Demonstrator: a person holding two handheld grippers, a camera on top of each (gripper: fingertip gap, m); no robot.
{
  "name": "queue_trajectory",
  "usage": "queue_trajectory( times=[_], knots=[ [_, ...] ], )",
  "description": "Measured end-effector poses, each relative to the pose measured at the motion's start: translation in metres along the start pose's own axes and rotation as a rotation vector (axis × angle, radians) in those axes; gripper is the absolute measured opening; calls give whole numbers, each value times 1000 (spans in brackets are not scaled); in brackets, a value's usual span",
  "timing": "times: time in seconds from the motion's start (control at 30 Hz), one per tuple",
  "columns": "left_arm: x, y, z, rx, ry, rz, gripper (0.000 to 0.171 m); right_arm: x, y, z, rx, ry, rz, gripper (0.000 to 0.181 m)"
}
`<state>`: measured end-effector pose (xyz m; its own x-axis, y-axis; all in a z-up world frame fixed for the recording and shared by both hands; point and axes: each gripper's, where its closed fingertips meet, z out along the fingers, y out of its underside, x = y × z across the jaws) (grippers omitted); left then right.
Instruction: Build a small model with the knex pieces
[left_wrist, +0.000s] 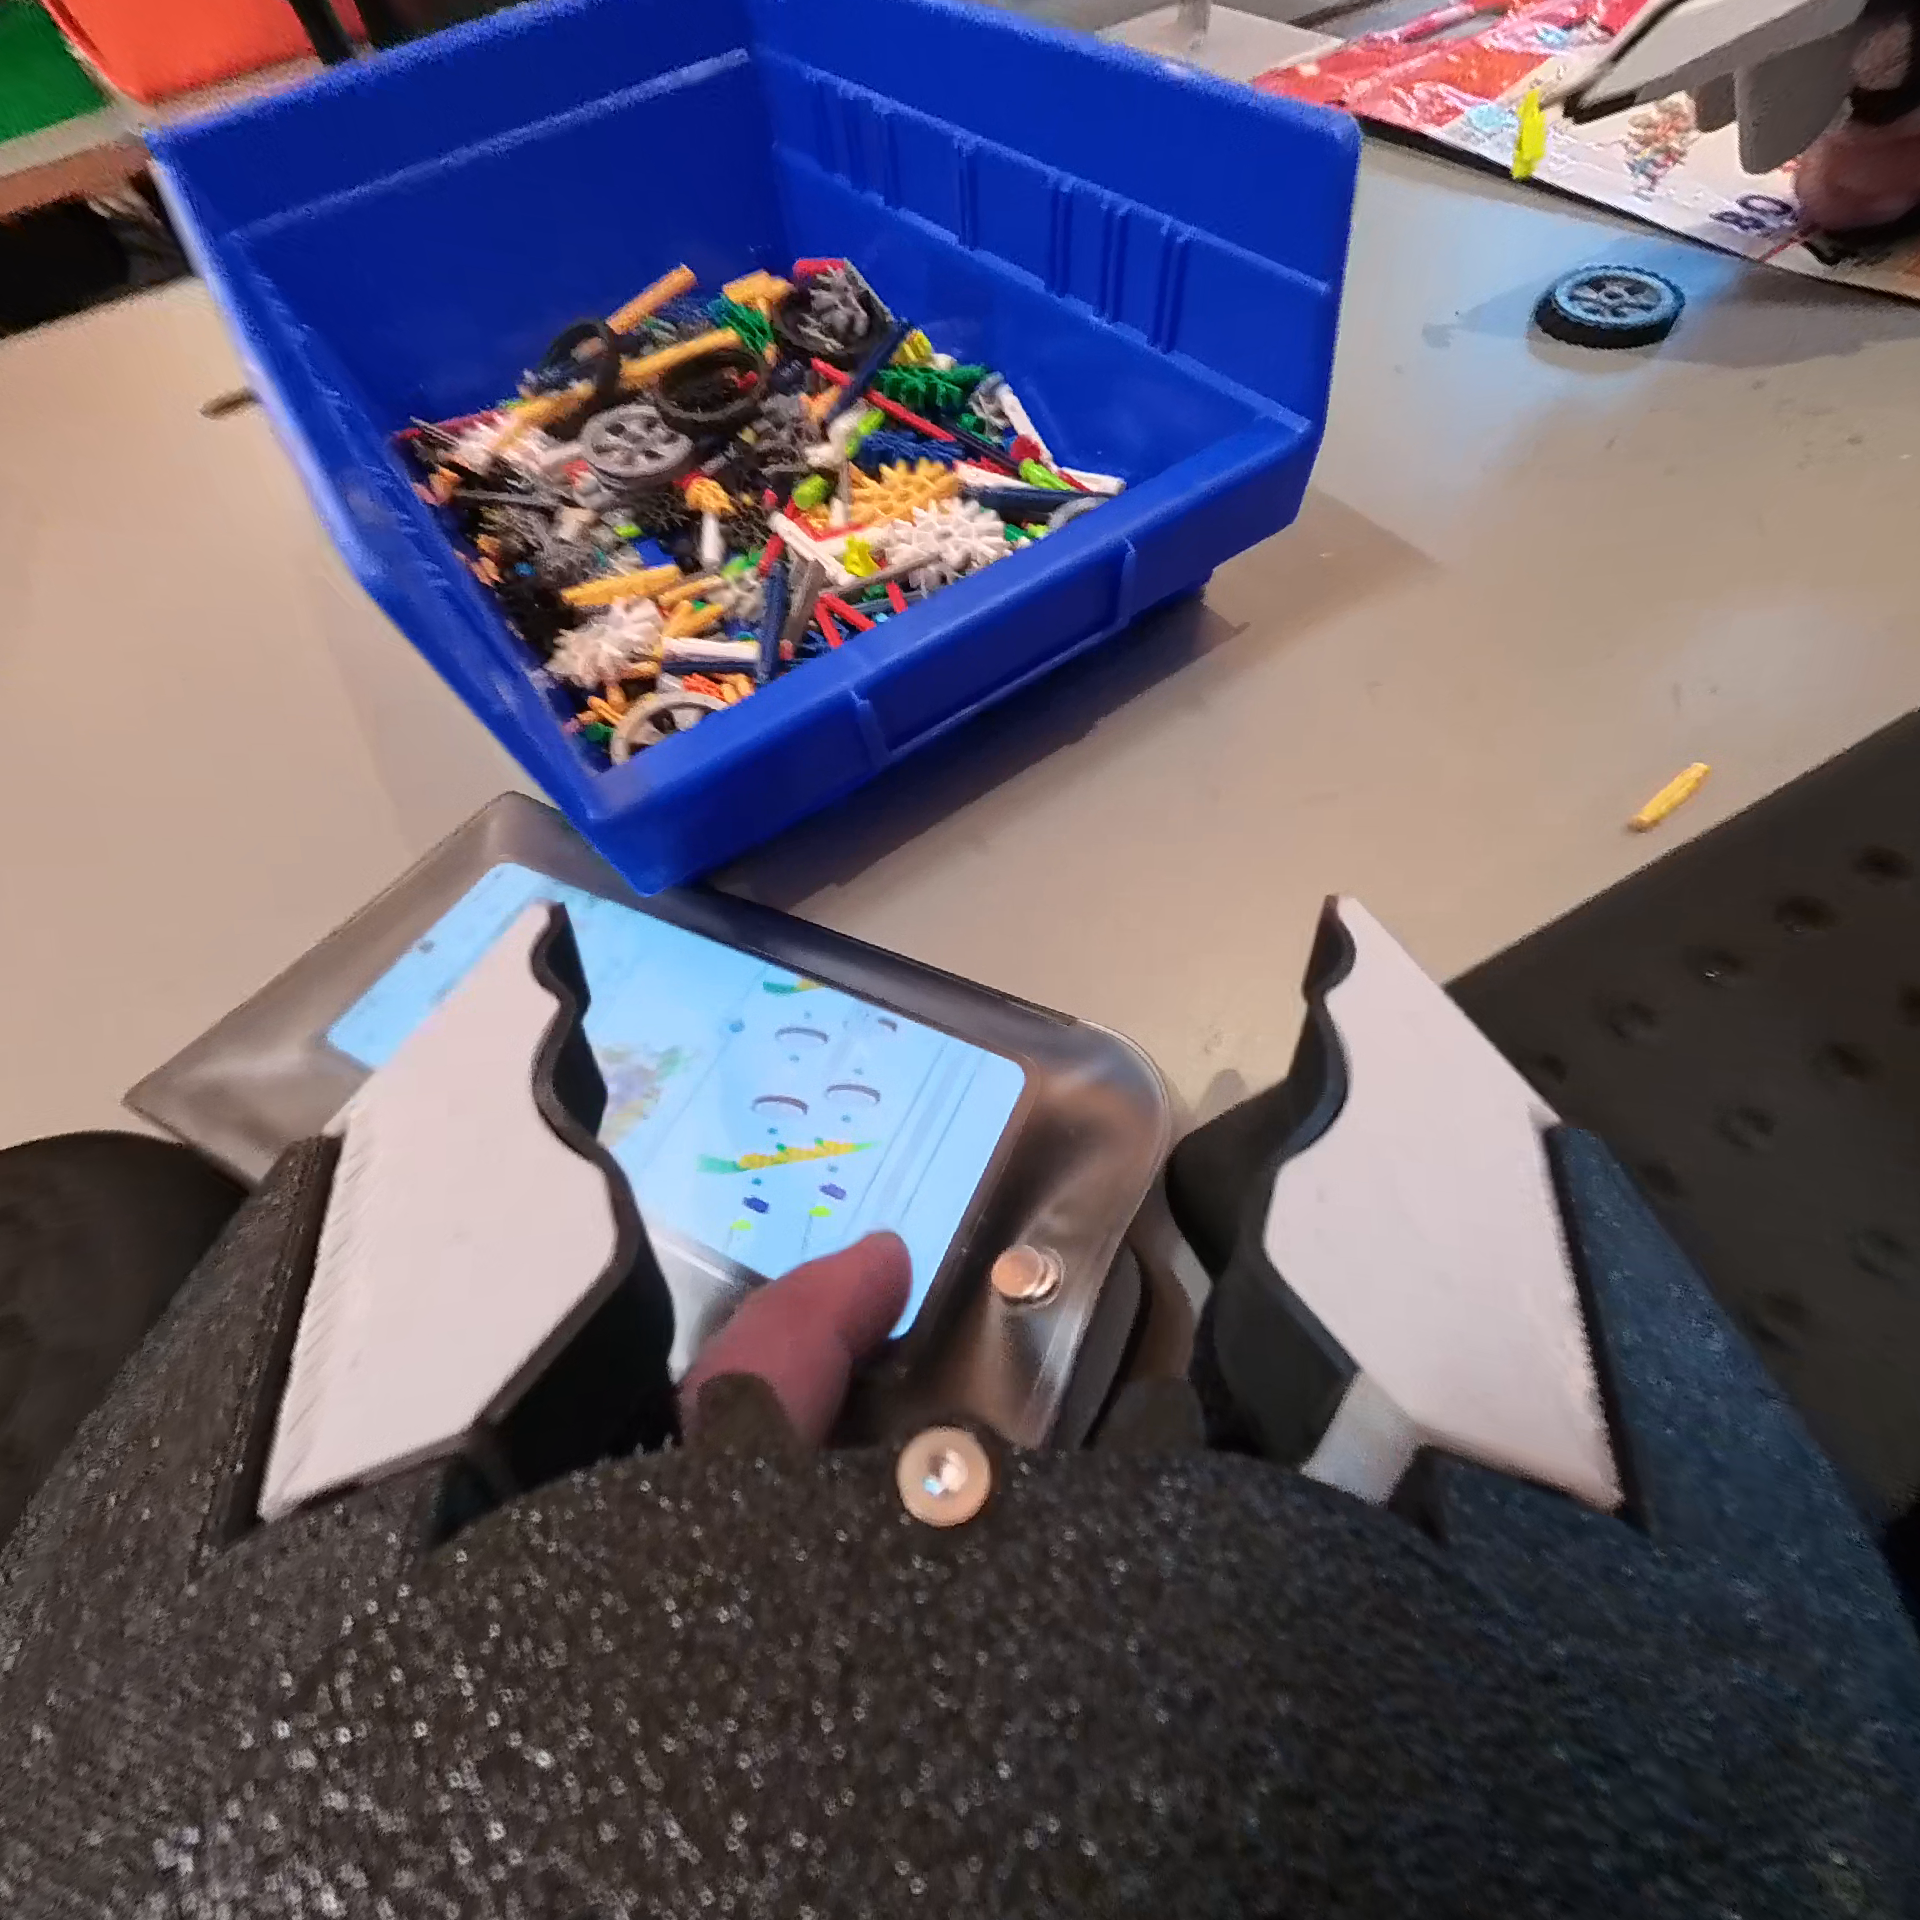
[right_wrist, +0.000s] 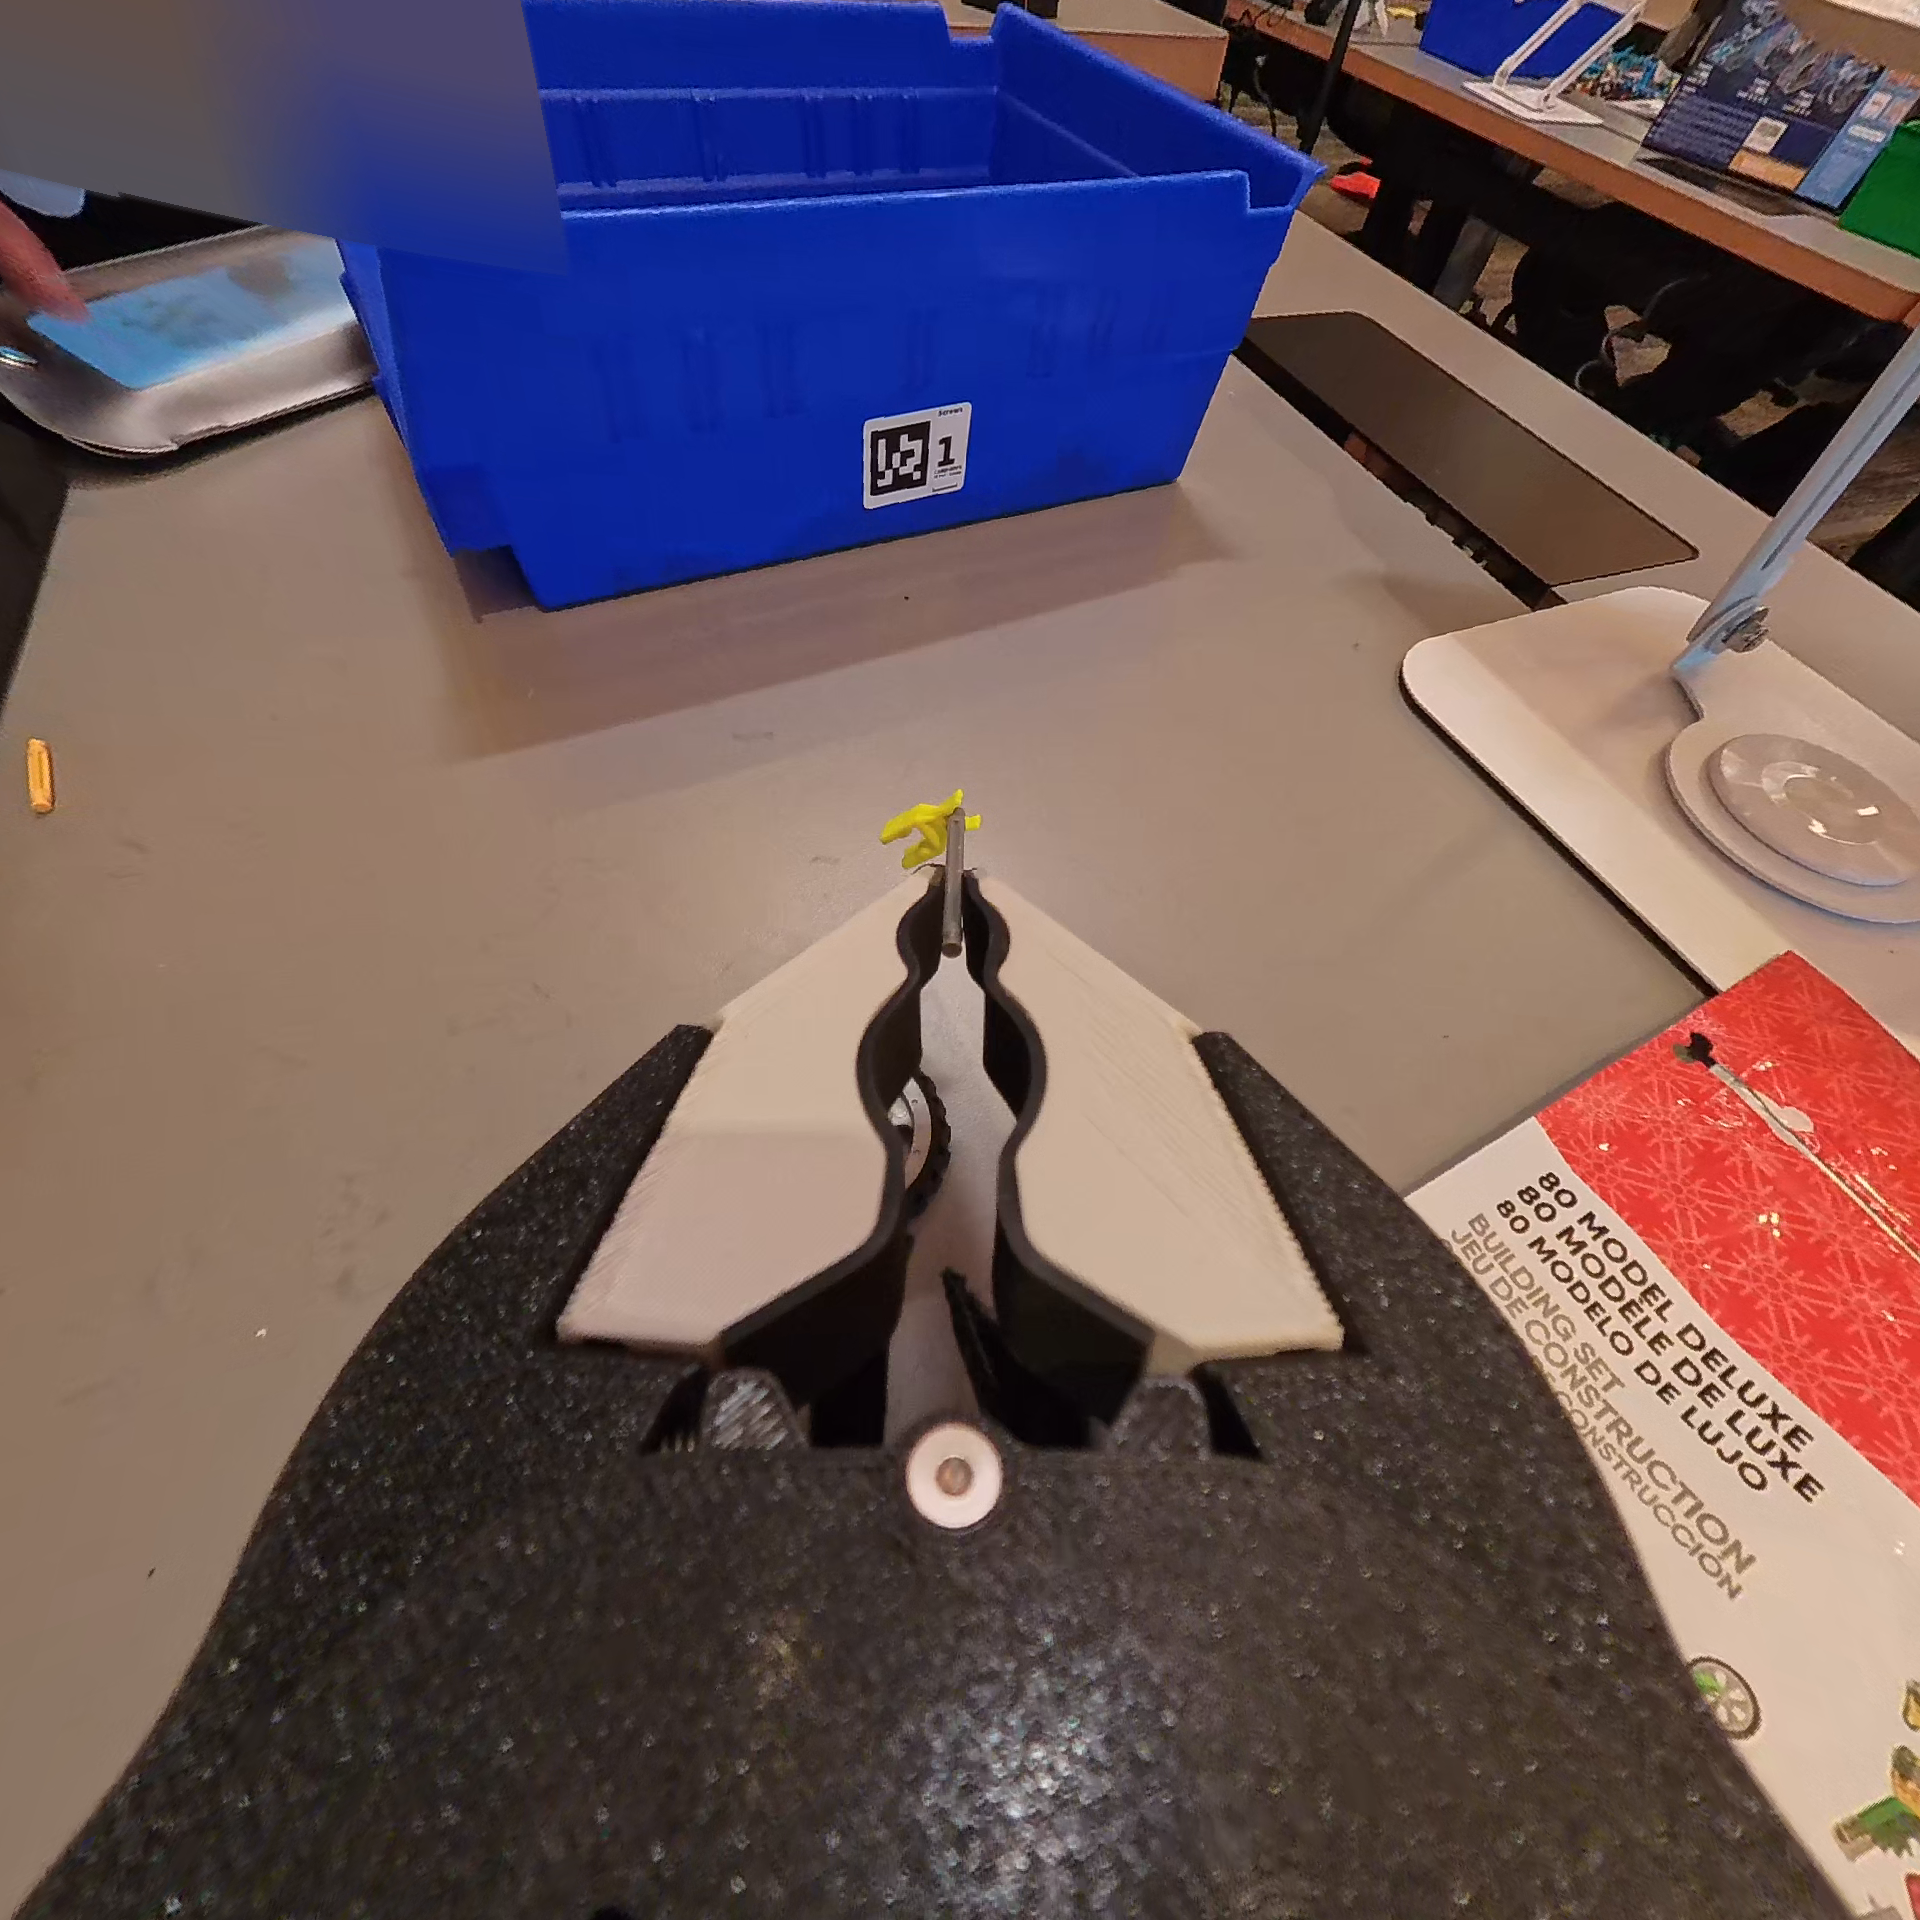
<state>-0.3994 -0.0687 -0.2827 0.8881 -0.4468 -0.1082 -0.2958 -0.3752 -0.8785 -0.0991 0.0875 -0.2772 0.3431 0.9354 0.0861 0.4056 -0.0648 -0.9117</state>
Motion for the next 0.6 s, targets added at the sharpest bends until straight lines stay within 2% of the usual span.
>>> queue_trajectory(
  times=[0.13,0.33,0.47,0.6],
  knots=[
    [-7,-4,-3,37,-61,35,132,0,0,0,-1,1,0,2],
    [9,3,6,-25,-30,191,131,1,0,1,-4,2,0,2],
    [2,10,8,-79,-42,164,127,0,0,0,-3,1,-2,2],
    [-13,3,0,-46,-123,150,124,0,0,0,-3,-1,-4,2]
  ],
)
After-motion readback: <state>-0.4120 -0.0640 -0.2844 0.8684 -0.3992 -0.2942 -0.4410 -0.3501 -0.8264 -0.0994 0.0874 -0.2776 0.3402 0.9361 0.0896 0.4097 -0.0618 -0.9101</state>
